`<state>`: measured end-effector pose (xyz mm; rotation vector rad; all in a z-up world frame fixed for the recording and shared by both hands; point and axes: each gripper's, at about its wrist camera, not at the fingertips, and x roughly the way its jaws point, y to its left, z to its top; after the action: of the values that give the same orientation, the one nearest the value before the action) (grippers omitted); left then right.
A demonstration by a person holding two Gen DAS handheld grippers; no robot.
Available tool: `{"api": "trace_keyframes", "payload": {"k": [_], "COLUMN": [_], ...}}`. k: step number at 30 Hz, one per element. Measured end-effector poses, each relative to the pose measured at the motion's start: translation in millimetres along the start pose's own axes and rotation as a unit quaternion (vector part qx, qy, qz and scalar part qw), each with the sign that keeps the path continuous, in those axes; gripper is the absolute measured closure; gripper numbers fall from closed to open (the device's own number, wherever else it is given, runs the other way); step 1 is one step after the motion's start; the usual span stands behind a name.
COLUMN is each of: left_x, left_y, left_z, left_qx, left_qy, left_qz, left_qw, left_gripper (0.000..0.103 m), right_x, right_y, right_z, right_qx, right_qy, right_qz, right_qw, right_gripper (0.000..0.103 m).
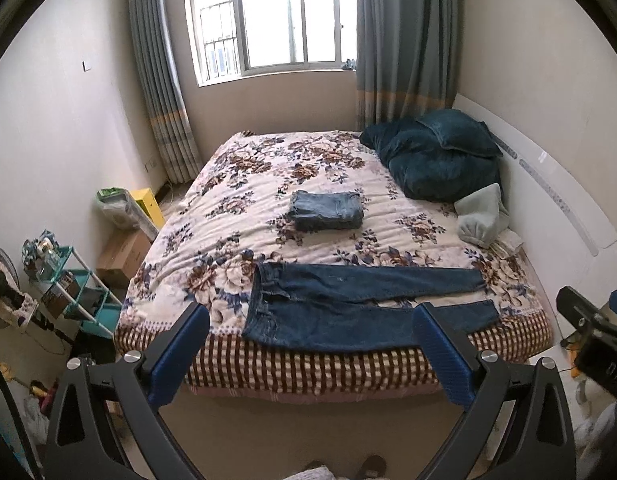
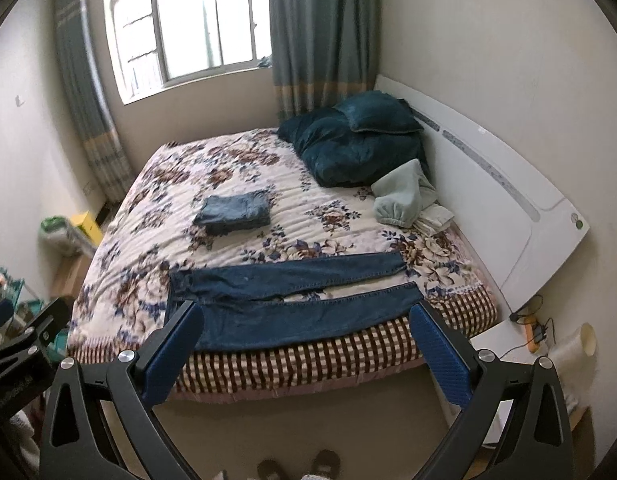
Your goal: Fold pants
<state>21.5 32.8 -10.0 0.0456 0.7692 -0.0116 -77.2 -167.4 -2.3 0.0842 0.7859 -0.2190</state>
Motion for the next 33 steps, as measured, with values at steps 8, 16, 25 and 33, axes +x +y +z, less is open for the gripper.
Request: {"api": "trace_keyframes", "payload": {"k": [8,16,25,33], "left_x": [76.0,194.2,398.7,616.5], "left_y": [19.1,10.3,-49.9,-98.7], "left_z": [8.4,22.3,51.3,38.9], "left_qx": [0.001,-0.002,0.073,0.161], "left_qy": [0.025,0.093,0.204,0.307], "left_qz": [0.037,0.073,0.085,0.043], "left_qw": [0.999,0.993,0.9724,0.9371], "left_gripper": [0.0,0.0,0.0,0.0], "right_x": [75.2,230.1,500.5,741.7], "right_y": [6.1,-0.1,-4.3,19.8], "right_z": [11.9,37.2,78.3,78.5], "right_qx": [0.038,0.039,-0.033,-0.171], "right_qy": [0.023,0.1,0.244,0.342], "right_qz": [-0.028,-0.029,-0.028,-0.031], "right_qw": [0.999,0.994,0.969,0.924], "right_gripper": [0.0,0.0,0.0,0.0]}}
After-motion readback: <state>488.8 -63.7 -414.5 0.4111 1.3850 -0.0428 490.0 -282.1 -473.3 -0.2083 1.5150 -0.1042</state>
